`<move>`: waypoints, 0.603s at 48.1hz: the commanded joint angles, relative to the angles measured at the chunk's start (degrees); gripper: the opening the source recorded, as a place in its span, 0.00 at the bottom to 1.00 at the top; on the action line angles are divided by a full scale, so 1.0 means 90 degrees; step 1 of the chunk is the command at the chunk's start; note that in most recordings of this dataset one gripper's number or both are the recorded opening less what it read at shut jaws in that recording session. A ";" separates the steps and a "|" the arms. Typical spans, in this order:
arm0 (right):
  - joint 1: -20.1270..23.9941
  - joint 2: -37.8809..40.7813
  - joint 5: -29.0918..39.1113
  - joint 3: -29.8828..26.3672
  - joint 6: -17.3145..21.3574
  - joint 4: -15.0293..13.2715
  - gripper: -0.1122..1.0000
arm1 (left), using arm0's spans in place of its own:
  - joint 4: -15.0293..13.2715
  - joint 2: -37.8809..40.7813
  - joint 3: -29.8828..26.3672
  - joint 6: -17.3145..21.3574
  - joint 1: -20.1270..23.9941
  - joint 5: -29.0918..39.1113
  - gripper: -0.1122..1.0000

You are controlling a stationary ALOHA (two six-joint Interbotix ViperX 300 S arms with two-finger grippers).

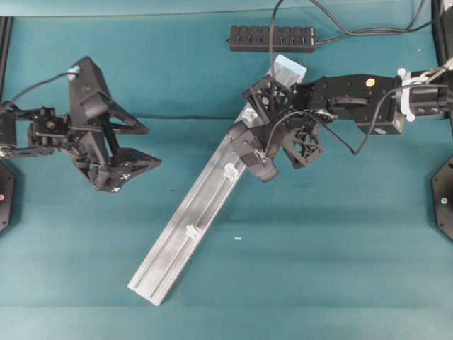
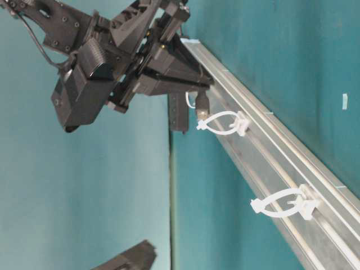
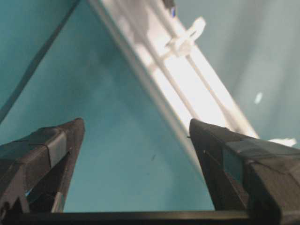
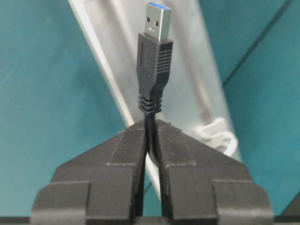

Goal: Pass the USB cable through three rings with both arms.

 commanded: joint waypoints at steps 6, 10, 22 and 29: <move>0.0029 0.0049 0.0156 0.0059 -0.0107 -0.0020 0.17 | 0.0020 -0.0391 -0.0078 0.0000 -0.0078 -0.0020 0.97; 0.0049 0.0049 0.0098 0.0049 -0.0127 -0.0020 0.17 | 0.0020 -0.0420 -0.0020 0.0000 -0.0078 -0.0010 0.97; 0.0176 0.0068 -0.0049 0.0059 -0.0137 -0.0020 0.17 | 0.0020 -0.1016 0.0303 -0.0059 -0.0098 0.0195 0.97; 0.0293 0.0068 -0.0049 0.0059 -0.0186 -0.0020 0.17 | 0.0020 -0.1377 0.0459 -0.0059 -0.0098 0.0342 0.97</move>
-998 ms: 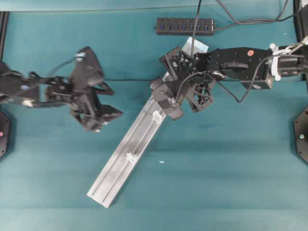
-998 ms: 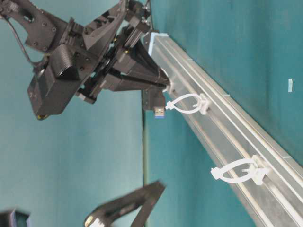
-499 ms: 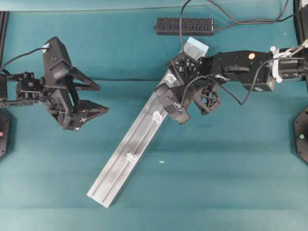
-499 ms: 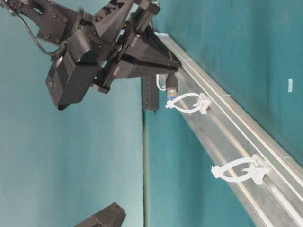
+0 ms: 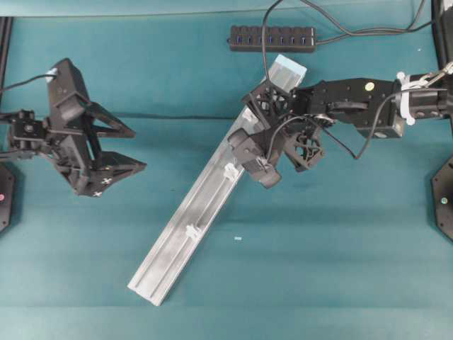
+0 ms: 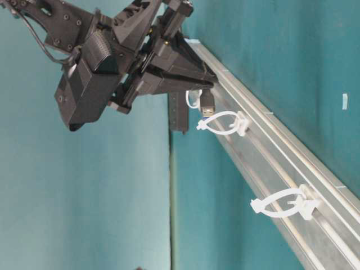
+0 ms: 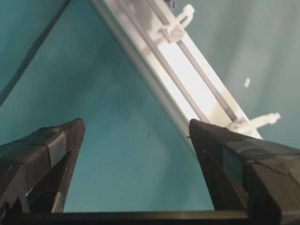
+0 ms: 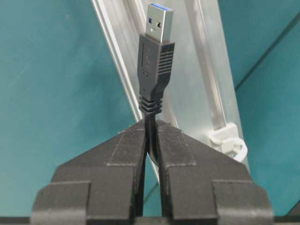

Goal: Pass the USB cable through three rings with both arms.

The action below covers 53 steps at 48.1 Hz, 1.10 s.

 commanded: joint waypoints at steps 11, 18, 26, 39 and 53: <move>0.0215 0.0156 0.0000 0.0000 -0.0039 0.0020 0.17 | 0.0010 -0.0898 0.0098 -0.0020 -0.0020 0.0352 0.97; 0.0244 0.0244 -0.0127 -0.0078 0.0020 0.0020 0.17 | 0.0010 -0.0908 0.0117 -0.0020 -0.0010 0.0381 0.97; 0.0293 0.0313 -0.0273 -0.0264 0.0049 0.0039 0.17 | 0.0010 -0.0908 0.0107 -0.0020 -0.0010 0.0381 0.96; 0.0469 0.0391 -0.0078 -0.0547 0.0059 0.0049 0.17 | 0.0010 -0.0908 0.0117 -0.0020 -0.0010 0.0381 0.96; 0.0498 0.0332 0.0547 -0.0898 0.0078 0.0049 0.17 | 0.0010 -0.0898 0.0117 -0.0020 -0.0010 0.0381 0.96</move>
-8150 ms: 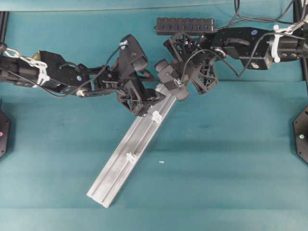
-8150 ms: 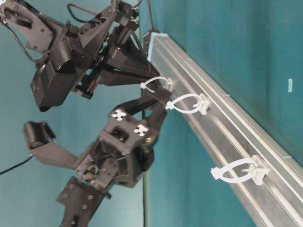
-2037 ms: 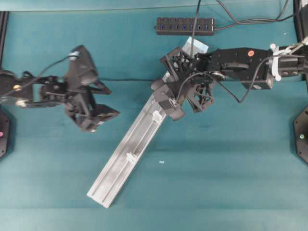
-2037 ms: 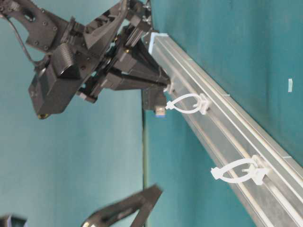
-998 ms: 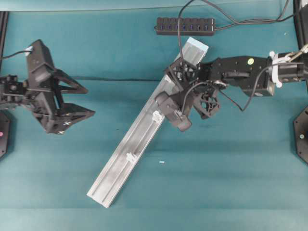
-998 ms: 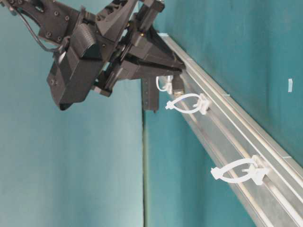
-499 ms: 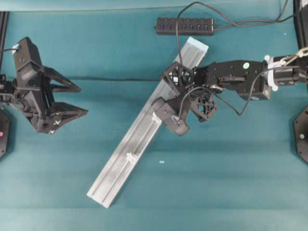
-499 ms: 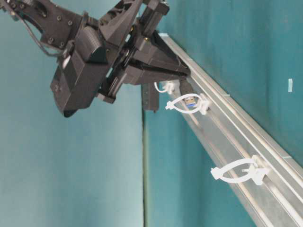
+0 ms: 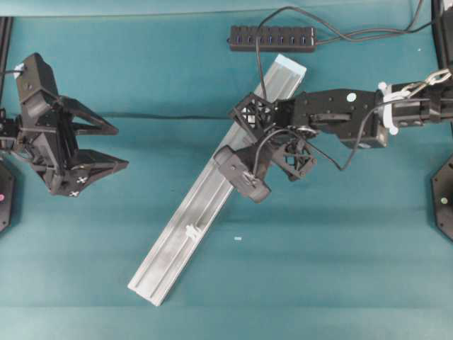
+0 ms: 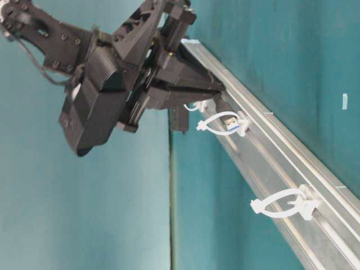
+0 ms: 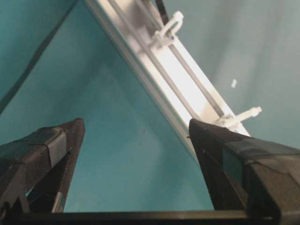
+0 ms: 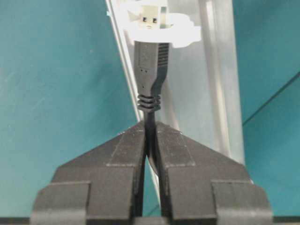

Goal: Pass the USB cable through three rings with both arms.
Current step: 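Insert the plug into the second white ring with the right gripper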

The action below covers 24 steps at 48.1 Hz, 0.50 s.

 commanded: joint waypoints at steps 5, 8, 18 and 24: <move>0.0166 -0.0010 0.0039 -0.0293 0.0088 0.0029 0.17 | 0.0010 -0.0078 -0.0059 -0.0010 -0.0010 -0.0029 0.96; 0.0205 0.0000 0.0039 -0.0342 0.0088 0.0039 0.17 | 0.0020 -0.0078 -0.0049 -0.0010 -0.0010 -0.0029 0.96; 0.0303 -0.0010 0.0078 -0.0352 0.0098 0.0068 0.17 | 0.0010 -0.0088 -0.0020 -0.0010 -0.0010 -0.0029 0.96; 0.0313 -0.0020 0.0068 -0.0342 0.0215 0.0156 0.17 | 0.0010 -0.0088 -0.0010 -0.0010 -0.0010 -0.0029 0.96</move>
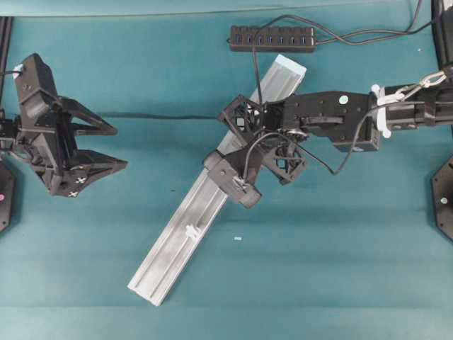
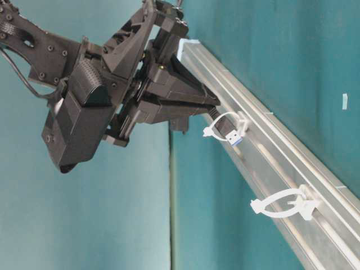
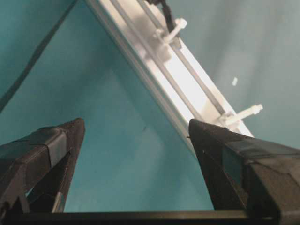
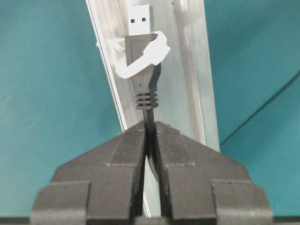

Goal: Pass the USB cable through three rings with both arms.
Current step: 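Insert the plug into the second white ring with the right gripper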

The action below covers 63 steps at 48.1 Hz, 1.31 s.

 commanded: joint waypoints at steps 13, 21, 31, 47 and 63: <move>0.0215 -0.0068 -0.0049 -0.0078 0.0322 0.0146 0.17 | 0.0020 -0.0049 -0.0059 0.0000 -0.0010 -0.0029 0.96; 0.0107 -0.0146 0.0029 0.0088 0.0264 0.0029 0.17 | 0.0020 -0.0029 -0.0049 0.0000 -0.0010 -0.0029 0.96; 0.0020 -0.0244 -0.0020 0.0332 0.0010 -0.0088 0.17 | 0.0020 -0.0029 -0.0049 0.0000 -0.0010 -0.0059 0.96; 0.0127 -0.0244 -0.0703 0.0322 -0.0479 -0.0059 0.17 | 0.0020 -0.0010 -0.0049 -0.0010 -0.0010 -0.0078 0.96; 0.0332 -0.0244 -0.0693 0.0322 -0.0469 0.0410 0.17 | 0.0020 -0.0010 -0.0049 -0.0098 -0.0010 -0.0273 0.96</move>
